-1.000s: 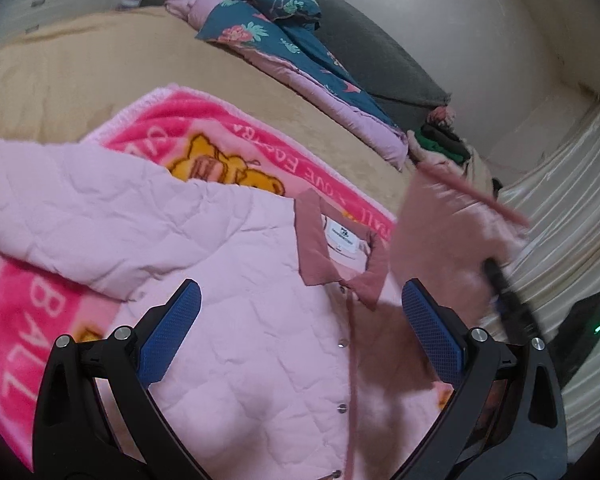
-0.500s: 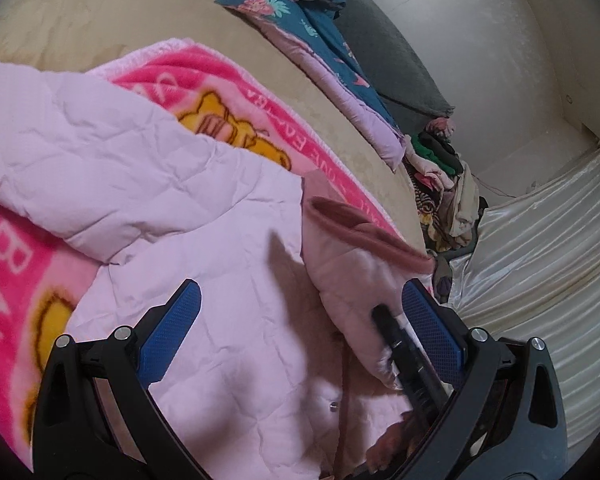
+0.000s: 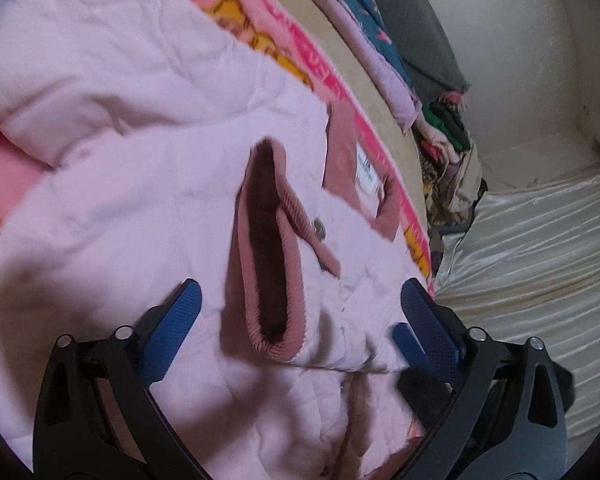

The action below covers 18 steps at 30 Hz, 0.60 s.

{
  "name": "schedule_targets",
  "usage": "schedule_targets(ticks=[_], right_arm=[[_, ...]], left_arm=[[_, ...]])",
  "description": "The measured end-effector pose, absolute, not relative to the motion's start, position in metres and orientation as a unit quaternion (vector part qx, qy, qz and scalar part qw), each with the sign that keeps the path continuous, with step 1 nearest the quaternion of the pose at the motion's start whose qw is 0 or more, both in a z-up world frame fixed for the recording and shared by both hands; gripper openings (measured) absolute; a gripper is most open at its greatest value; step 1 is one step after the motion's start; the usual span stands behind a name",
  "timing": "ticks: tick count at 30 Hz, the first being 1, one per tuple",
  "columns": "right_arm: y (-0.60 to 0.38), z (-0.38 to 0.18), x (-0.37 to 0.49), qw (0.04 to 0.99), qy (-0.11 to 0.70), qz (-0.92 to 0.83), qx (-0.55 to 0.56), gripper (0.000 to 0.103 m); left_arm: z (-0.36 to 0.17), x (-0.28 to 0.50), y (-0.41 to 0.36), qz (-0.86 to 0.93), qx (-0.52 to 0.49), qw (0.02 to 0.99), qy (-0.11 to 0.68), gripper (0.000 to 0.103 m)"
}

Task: Fold large clothes
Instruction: 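Carry the sleeve toward the left tool while the left tool grasps the cuff, then lay the sleeve across the jacket body with the left tool and open it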

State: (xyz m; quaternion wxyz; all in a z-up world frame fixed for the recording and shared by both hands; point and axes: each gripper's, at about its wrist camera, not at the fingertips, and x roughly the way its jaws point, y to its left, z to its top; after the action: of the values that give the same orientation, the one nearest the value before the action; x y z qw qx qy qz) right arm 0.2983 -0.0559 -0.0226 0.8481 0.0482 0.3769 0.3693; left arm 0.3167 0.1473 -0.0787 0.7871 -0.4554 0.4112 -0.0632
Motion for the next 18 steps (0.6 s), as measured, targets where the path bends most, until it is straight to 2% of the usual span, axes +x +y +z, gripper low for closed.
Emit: schedule_targets(ticks=[2,4,5,6,8,11,15,18], right_arm=[[-0.078,-0.021,0.301,0.859,0.374,0.345,0.045,0.073],[-0.100,-0.020,0.305,0.869,0.375,0.320,0.048,0.073],[-0.116,-0.021,0.308,0.874,0.376,0.304,0.054,0.073],[-0.128,-0.021,0.311,0.877,0.378,0.291,0.059,0.073],[-0.158,-0.023,0.319,0.886,0.380,0.255,0.073,0.073],[-0.200,-0.025,0.329,0.897,0.379,0.207,0.092,0.073],[-0.236,-0.027,0.344,0.909,0.375,0.156,0.095,0.073],[-0.248,-0.036,0.355,0.906,0.389,0.134,0.098,0.073]], left_arm=[[-0.082,0.320,0.140,-0.060,-0.444,0.789,0.420,0.076],[-0.083,0.326,0.130,-0.059,-0.421,0.798,0.427,0.061],[-0.082,0.328,0.125,-0.057,-0.407,0.804,0.430,0.044],[-0.079,0.330,0.117,-0.044,-0.376,0.816,0.436,0.032],[-0.069,0.333,0.105,-0.032,-0.317,0.844,0.432,0.021],[-0.047,0.336,0.100,-0.034,-0.276,0.869,0.409,0.014],[-0.010,0.341,0.104,-0.027,-0.233,0.899,0.368,0.013],[-0.013,0.349,0.111,-0.012,-0.215,0.903,0.372,0.013]])
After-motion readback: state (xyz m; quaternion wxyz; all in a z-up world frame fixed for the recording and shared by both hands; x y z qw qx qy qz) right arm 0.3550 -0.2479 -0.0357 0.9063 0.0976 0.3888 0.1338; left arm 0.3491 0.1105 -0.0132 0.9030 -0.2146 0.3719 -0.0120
